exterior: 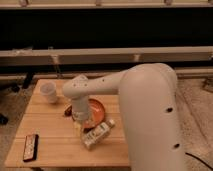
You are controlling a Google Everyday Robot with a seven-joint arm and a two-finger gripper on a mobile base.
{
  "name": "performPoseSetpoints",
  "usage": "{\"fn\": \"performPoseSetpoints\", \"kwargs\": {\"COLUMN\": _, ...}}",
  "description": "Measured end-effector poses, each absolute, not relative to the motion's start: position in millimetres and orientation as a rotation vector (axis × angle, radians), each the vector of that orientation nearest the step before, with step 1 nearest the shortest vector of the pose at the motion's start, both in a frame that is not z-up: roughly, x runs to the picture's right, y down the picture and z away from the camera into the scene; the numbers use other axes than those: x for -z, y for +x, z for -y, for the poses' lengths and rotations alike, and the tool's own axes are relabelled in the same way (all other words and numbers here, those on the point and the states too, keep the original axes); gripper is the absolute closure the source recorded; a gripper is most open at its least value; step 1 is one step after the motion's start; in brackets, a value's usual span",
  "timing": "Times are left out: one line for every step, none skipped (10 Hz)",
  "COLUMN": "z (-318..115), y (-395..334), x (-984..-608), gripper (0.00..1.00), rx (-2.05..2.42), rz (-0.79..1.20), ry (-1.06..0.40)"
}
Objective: Push the ceramic bowl across the table
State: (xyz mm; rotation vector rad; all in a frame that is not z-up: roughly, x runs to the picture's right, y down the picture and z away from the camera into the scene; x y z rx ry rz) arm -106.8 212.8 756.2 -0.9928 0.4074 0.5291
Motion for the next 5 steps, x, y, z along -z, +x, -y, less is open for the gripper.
{"fn": "performPoseSetpoints", "kwargs": {"z": -212.8, "y": -105.7, "x": -755.9, "gripper": 0.35, "rx": -0.528, "rz": -0.406, "ry": -0.992}}
{"fn": "performPoseSetpoints", "kwargs": {"z": -212.2, "y": -104.3, "x": -755.4, "gripper": 0.35, "rx": -0.528, "rz": -0.404, "ry": -0.990}}
{"fn": "performPoseSetpoints", "kwargs": {"z": -211.9, "y": -103.0, "x": -754.3, "gripper": 0.35, "rx": -0.526, "rz": -0.400, "ry": -0.987}}
{"fn": "performPoseSetpoints", "kwargs": {"z": -211.6, "y": -102.0, "x": -753.9, "gripper": 0.35, "rx": -0.526, "rz": -0.398, "ry": -0.984}}
{"fn": "performPoseSetpoints", "kwargs": {"z": -211.6, "y": -101.3, "x": -753.4, "gripper": 0.35, "rx": -0.524, "rz": -0.393, "ry": -0.983}}
